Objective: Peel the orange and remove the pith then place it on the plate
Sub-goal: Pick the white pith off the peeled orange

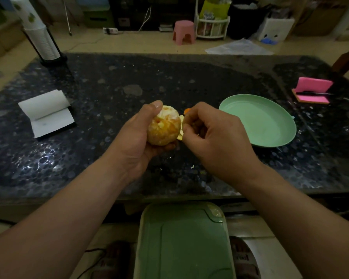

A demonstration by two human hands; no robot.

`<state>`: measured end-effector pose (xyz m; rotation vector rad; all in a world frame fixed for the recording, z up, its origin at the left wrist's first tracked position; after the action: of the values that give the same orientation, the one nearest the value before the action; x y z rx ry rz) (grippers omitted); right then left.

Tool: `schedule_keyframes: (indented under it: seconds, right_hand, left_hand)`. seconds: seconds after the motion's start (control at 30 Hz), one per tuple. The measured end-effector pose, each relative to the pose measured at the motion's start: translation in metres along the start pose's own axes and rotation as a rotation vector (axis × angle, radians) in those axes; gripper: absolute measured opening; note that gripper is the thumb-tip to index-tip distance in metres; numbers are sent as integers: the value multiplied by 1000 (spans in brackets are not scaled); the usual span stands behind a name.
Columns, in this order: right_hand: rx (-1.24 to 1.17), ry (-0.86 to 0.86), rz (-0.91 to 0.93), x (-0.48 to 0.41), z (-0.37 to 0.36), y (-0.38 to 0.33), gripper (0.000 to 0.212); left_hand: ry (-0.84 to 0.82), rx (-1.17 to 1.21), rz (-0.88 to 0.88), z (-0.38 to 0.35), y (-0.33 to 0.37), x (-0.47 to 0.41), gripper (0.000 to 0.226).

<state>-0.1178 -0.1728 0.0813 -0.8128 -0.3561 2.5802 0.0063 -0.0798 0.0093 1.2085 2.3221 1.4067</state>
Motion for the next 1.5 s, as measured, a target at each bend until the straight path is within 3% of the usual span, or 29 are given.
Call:
schedule_keyframes:
  seconds: [0.4,0.6,1.1,1.3,1.5]
  right_hand:
    - [-78,-120,-194,4,-12,10,13]
    - [-69,-145,-192,5,-13,11,12]
    - [-89,-52,-201,6,-10,12,15]
    - [-180,-120,-194,7,-10,11,8]
    - [-219,-162,-207,8,-13,11,9]
  left_hand:
    - [19,-91,-105,7,6,-4,56]
    - [-15,-210,-186,4,10,-3,46]
    - [-22,-201,-178,0,10,-1,52]
    - [4,-94,-137,3,9,-3,60]
    - [-2,-168,-173,4,11,-2,55]
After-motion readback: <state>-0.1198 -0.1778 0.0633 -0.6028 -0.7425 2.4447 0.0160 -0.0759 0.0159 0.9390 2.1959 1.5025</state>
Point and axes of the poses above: each hand's wrist, its own x-axis away from the middle knuckle, its own z-axis out of the back of the hand, y = z × x, the point moved 10 cm from there along -x, towards the middle knuckle, and after that the axes turned 15 degrees about x, right-handed, at the moved point
